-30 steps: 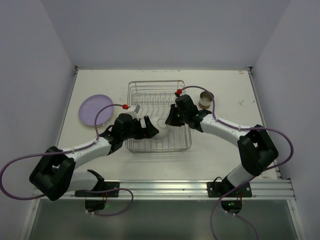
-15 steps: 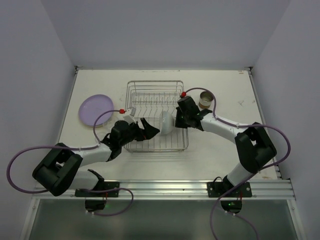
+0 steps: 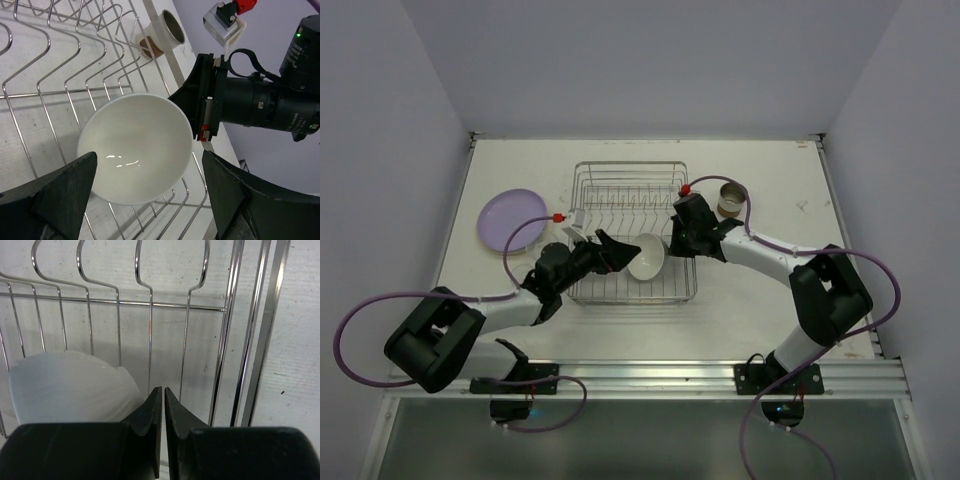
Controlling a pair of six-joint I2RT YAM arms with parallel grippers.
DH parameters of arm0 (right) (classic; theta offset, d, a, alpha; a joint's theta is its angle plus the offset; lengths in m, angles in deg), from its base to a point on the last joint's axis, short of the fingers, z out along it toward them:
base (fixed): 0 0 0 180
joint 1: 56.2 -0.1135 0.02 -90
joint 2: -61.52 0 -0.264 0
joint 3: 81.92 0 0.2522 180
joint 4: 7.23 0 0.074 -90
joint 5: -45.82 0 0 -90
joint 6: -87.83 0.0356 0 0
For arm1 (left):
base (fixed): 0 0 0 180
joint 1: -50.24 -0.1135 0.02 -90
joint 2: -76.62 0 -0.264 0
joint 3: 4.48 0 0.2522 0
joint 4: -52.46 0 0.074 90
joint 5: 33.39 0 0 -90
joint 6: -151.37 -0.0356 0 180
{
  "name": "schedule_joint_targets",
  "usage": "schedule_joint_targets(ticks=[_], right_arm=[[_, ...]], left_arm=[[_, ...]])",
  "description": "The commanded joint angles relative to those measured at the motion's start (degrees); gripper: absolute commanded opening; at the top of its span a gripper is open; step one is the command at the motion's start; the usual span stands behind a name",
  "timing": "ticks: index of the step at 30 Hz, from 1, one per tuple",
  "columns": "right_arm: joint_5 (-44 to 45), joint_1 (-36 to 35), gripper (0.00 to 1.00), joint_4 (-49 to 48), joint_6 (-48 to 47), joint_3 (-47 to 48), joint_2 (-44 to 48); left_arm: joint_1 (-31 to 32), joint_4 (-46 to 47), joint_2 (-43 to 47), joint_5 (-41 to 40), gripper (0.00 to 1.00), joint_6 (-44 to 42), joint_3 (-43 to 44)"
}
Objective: Unload the mixed dishes from the dish rack
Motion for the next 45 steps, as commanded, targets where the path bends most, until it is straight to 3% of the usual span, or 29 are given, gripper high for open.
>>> schedule_joint_targets(ticks=[1, 6, 11, 14, 19, 30, 45], right_arm=[[0.03, -0.51, 0.09, 4.21, 0.38, -1.83, -1.10], [-0.67, -0.51, 0.10, 3.59, 0.38, -2.10, -0.22], [0.38, -0.51, 0.23, 3.76, 0.64, -2.45, 1.97], [1.08, -0.51, 0.26, 4.12, 0.73, -2.63, 4.34], [1.79, -0.42, 0.27, 5.87, 0.38, -2.36, 6.81], [3.11, -0.60, 0.29, 9.30, -0.15, -1.31, 13.14], [-1.20, -0.68, 0.33, 7.46, -0.15, -1.57, 13.57]], left_arm=[[-0.36, 2.69, 0.80, 0.72, 0.89, -1.43, 3.13], [-0.36, 1.81, -0.61, 3.53, 0.89, -2.40, 5.07], [-0.36, 1.03, -0.17, 5.03, 0.89, -3.45, 5.51], [-0.36, -2.91, 1.76, 4.94, 0.91, -5.38, 6.73], [-0.36, -12.07, 2.47, 3.54, 0.94, -8.19, 9.73], [-0.36, -11.90, 3.34, 4.06, 0.94, -7.93, 9.11], [-0.27, -25.42, 0.00, 3.89, 0.95, -11.89, 15.09]])
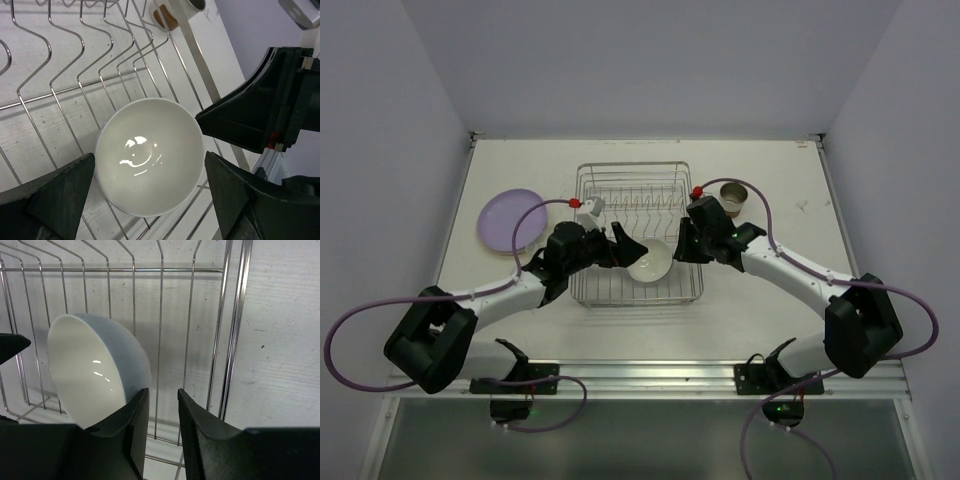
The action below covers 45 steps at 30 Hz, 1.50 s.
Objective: Unload the mixed dishes from the dish rack
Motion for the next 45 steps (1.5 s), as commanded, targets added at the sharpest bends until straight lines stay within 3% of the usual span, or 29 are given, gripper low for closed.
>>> schedule_joint_targets(ticks=[1, 7, 19, 24, 30, 34, 38, 45], right_arm=[[-0.94, -0.16, 0.33, -1.02, -0.17, 0.61, 1.90], [0.37, -0.51, 0.39, 0.99, -0.52, 1.93, 4.63], [3.98, -0.95, 0.38, 3.03, -2.89, 3.25, 11.75], [3.90, -0.95, 0.41, -3.64, -4.74, -3.24, 21.85], [7.84, -0.95, 0.45, -4.36, -7.55, -7.29, 32.47], [9.87, -0.95, 0.50, -4.10, -10.00, -9.31, 37.06], [14.09, -0.86, 0.51, -2.08, -11.07, -10.02, 39.17], [13.74, -0.95, 0.50, -4.00, -10.72, -13.27, 42.77]], left_arm=[[-0.27, -6.74, -0.45, -0.94, 0.95, -3.65, 3.94], [-0.27, -12.38, 0.60, -3.14, 0.95, -6.29, 5.53], [0.69, -18.36, 0.60, -5.42, 0.94, -9.98, 8.95], [2.80, -23.18, -0.80, -8.59, 0.90, -11.47, 12.55], [5.52, -29.86, -4.67, -12.28, 0.84, -12.79, 18.18], [5.79, -29.18, -5.73, -12.63, 0.77, -11.57, 17.84], [5.79, -29.00, -4.94, -14.04, 0.76, -11.39, 16.78], [5.79, -26.74, -5.46, -12.73, 0.73, -11.83, 16.17]])
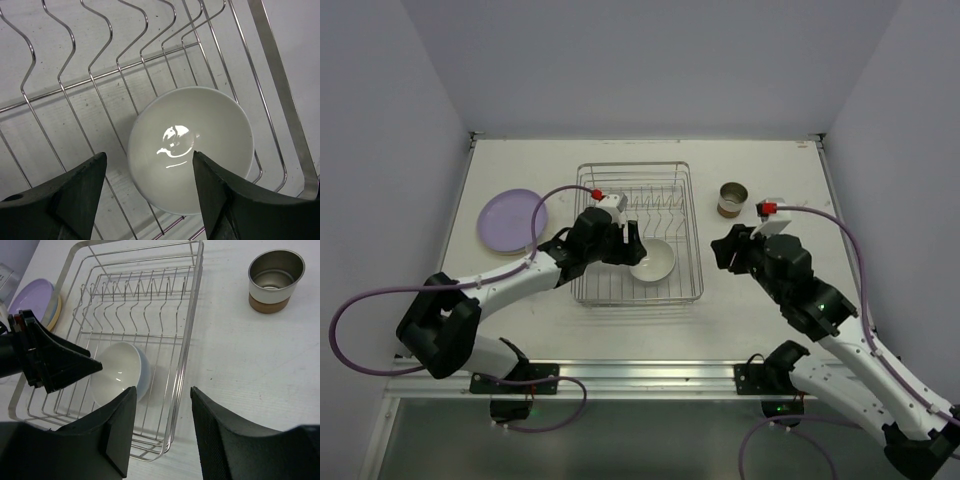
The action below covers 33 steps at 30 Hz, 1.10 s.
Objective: Unload the mixed dishes from the dish rack
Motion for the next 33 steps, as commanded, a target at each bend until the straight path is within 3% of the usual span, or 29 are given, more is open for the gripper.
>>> schedule_joint_targets(ticks=[1, 12, 28, 31, 32, 33], right_arm=[[2.26, -0.10, 0.50, -2.54, -0.91, -2.04, 1.75], [1.92, -0.10, 0.54, -7.37, 0.85, -9.42, 10.63], [0.86, -0.10, 0.62, -7.65, 0.68, -10.13, 12.22], [0.95, -0.10, 0.62, -7.56, 0.59, -10.30, 12.48], [0.95, -0.10, 0.62, -7.64, 0.59, -10.30, 12.56], [0.95, -0.10, 0.62, -7.65, 0.59, -10.30, 12.48]], left_arm=[[0.20, 3.21, -0.39, 1.20, 0.73, -0.99, -0.66], [0.20, 5.59, -1.10, 1.38, 0.70, -0.63, -3.39], [0.20, 6.29, -4.17, 2.09, 0.46, -0.72, -2.69], [0.20, 6.20, -4.18, 2.17, 0.33, -0.63, -2.60], [0.20, 6.29, -4.09, 2.09, 0.23, -0.63, -2.69], [0.20, 6.29, -3.83, 2.09, 0.19, -0.72, -2.69]])
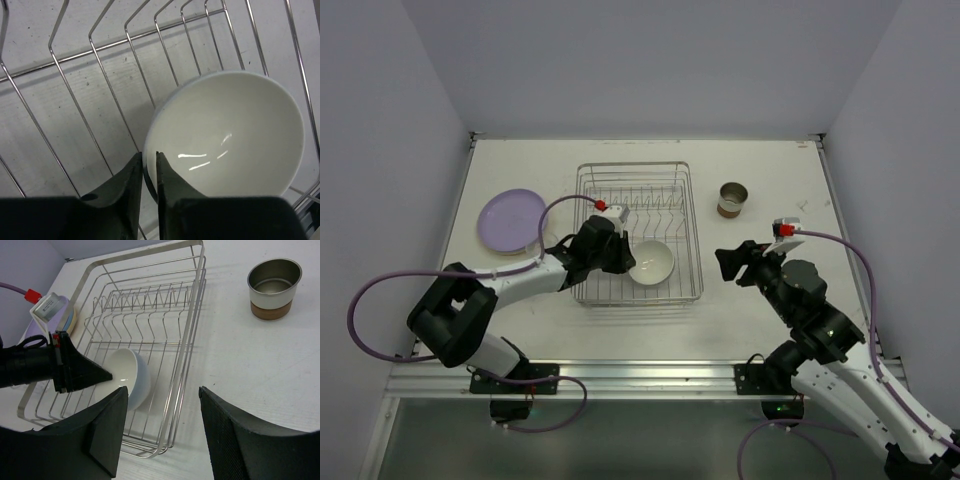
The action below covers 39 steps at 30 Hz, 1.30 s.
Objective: Unload the mixed dishes from the dish rack
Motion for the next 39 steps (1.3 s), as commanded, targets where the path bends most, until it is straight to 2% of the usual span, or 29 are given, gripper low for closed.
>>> schedule_joint_targets(ticks=[1, 6, 20, 31, 35, 38, 39], right_arm=[[0.62, -0.10, 0.62, -2.60, 0.39, -0.01, -0.26], [0.53, -0.10, 0.63, -2.68, 0.39, 0.08, -0.62], [0.44, -0.01, 0.63, -2.86, 0.48, -0.10, -1.06], [1.94, -0.10, 0.63, -2.33, 0.57, -0.36, 1.40], [6.05, -0.01, 0.67, -1.11, 2.15, -0.80, 4.04], [7.30, -0.10, 0.75, -1.10, 2.85, -1.76, 6.67], [7.82, -0.10, 0.82, -1.10, 3.12, -1.94, 7.20]], left_arm=[[0.20, 2.22, 0.66, 0.03, 0.16, -0.90, 1.00], [0.20, 1.08, 2.41, -1.20, 0.00, -1.07, 1.44], [0.20, -2.44, 4.52, -0.15, 0.00, -1.60, 7.77], [0.20, -11.13, 4.79, -1.73, 0.00, -4.94, 17.95], [0.46, -13.07, 4.09, -1.46, 0.00, -5.38, 21.91], [1.34, -14.82, 2.16, -1.99, 0.00, -6.08, 25.33], [1.69, -15.09, 1.72, -2.34, 0.00, -6.17, 26.13]])
